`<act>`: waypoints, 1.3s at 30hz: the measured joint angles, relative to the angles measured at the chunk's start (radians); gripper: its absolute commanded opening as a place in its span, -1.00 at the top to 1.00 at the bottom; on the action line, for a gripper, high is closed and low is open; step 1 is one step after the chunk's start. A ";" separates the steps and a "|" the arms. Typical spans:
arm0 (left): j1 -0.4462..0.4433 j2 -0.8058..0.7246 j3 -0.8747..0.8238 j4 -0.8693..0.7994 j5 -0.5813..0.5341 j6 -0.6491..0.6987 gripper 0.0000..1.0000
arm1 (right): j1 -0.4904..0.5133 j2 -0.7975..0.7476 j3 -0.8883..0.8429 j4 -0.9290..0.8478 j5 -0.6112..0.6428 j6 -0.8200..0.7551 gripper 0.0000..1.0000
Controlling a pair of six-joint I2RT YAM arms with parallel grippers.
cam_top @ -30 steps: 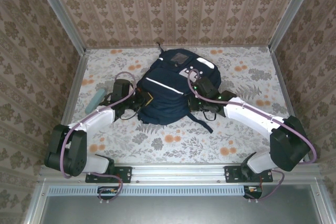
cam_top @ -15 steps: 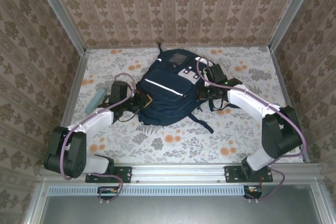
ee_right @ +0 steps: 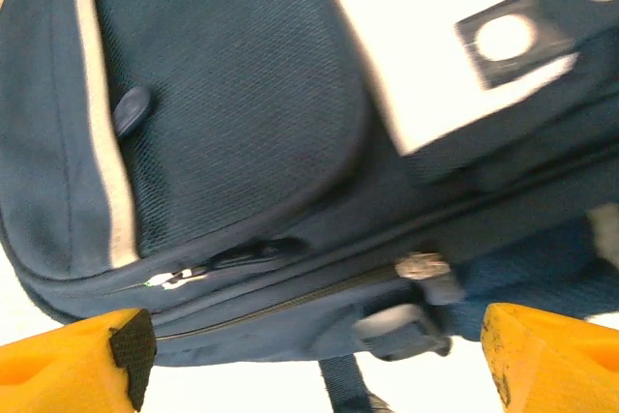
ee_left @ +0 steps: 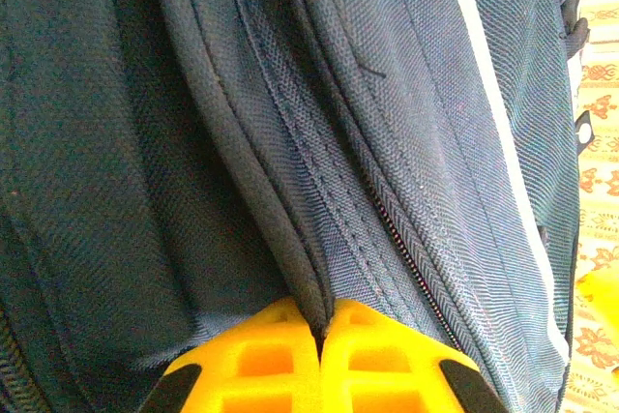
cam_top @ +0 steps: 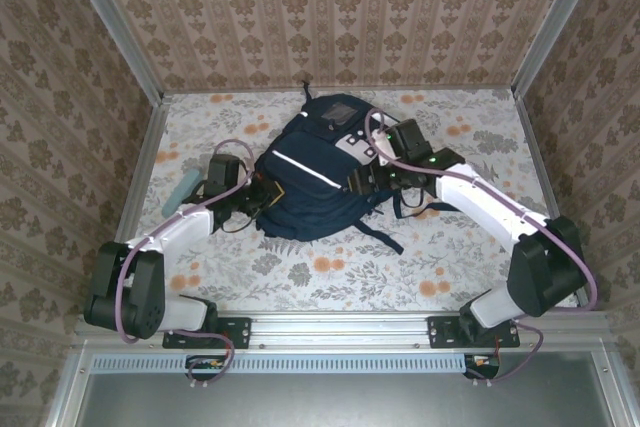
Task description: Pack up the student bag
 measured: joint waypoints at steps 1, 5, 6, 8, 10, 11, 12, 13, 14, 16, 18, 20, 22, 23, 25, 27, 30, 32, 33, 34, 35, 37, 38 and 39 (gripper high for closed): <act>0.000 0.000 0.001 -0.001 0.000 0.000 1.00 | 0.013 0.020 0.006 0.003 -0.012 -0.001 -0.87; 0.000 0.002 0.004 -0.007 0.000 0.000 1.00 | 0.027 0.094 0.035 0.025 -0.043 -0.002 -0.88; 0.000 0.002 0.005 -0.008 -0.001 0.000 1.00 | 0.028 0.106 0.042 0.025 -0.051 -0.003 -0.87; 0.003 0.003 0.005 -0.007 -0.004 0.000 1.00 | 0.029 0.128 0.062 0.020 -0.070 -0.012 -0.84; 0.006 0.007 0.006 -0.007 -0.007 0.000 1.00 | 0.030 0.144 0.085 0.018 -0.084 -0.024 -0.78; 0.005 0.011 0.007 -0.008 -0.006 0.000 1.00 | 0.032 0.154 0.098 0.023 -0.089 -0.029 -0.74; 0.004 0.013 0.008 -0.008 -0.004 0.000 1.00 | 0.033 0.163 0.108 0.026 -0.092 -0.034 -0.70; 0.004 0.014 0.008 -0.008 -0.004 0.000 1.00 | 0.035 0.168 0.117 0.029 -0.093 -0.037 -0.67; 0.004 0.015 0.008 -0.008 -0.003 0.000 1.00 | 0.037 0.172 0.121 0.033 -0.093 -0.042 -0.66; 0.004 0.015 0.008 -0.008 -0.004 0.000 1.00 | 0.041 0.172 0.122 0.034 -0.092 -0.047 -0.65; 0.004 0.016 0.008 -0.008 -0.004 0.000 1.00 | 0.043 0.174 0.122 0.034 -0.091 -0.047 -0.64; 0.004 0.019 0.008 -0.007 -0.003 0.000 1.00 | 0.045 0.177 0.122 0.034 -0.091 -0.047 -0.64; 0.004 0.022 0.008 -0.007 -0.003 0.000 1.00 | 0.049 0.184 0.122 0.034 -0.090 -0.046 -0.66; 0.004 0.022 0.008 -0.008 -0.004 0.000 1.00 | 0.052 0.186 0.122 0.034 -0.089 -0.045 -0.67; 0.004 0.022 0.008 -0.008 -0.004 0.000 1.00 | 0.056 0.187 0.122 0.034 -0.088 -0.035 -0.70; 0.004 0.022 0.008 -0.007 -0.004 0.000 1.00 | 0.059 0.187 0.122 0.033 -0.096 -0.011 -0.70; 0.004 0.022 0.008 -0.007 -0.004 0.000 1.00 | 0.063 0.187 0.122 0.033 -0.127 0.032 -0.69; 0.004 0.022 0.008 -0.009 -0.006 0.000 1.00 | 0.069 0.185 0.118 0.033 -0.143 0.056 -0.68; 0.005 0.023 0.008 -0.010 -0.008 0.000 1.00 | 0.072 0.183 0.113 0.034 -0.149 0.063 -0.68; 0.005 0.023 0.008 -0.012 -0.010 0.000 1.00 | 0.076 0.178 0.107 0.034 -0.156 0.068 -0.69; 0.005 0.023 0.008 -0.013 -0.011 0.000 1.00 | 0.083 0.170 0.098 0.034 -0.166 0.072 -0.69; 0.005 0.024 0.008 -0.014 -0.011 0.000 1.00 | 0.099 0.154 0.085 0.034 -0.173 0.073 -0.68; 0.005 0.026 0.008 -0.013 -0.011 0.000 1.00 | 0.109 0.145 0.079 0.033 -0.176 0.071 -0.68; 0.004 0.027 0.008 -0.013 -0.011 0.000 1.00 | 0.119 0.138 0.075 0.030 -0.178 0.068 -0.66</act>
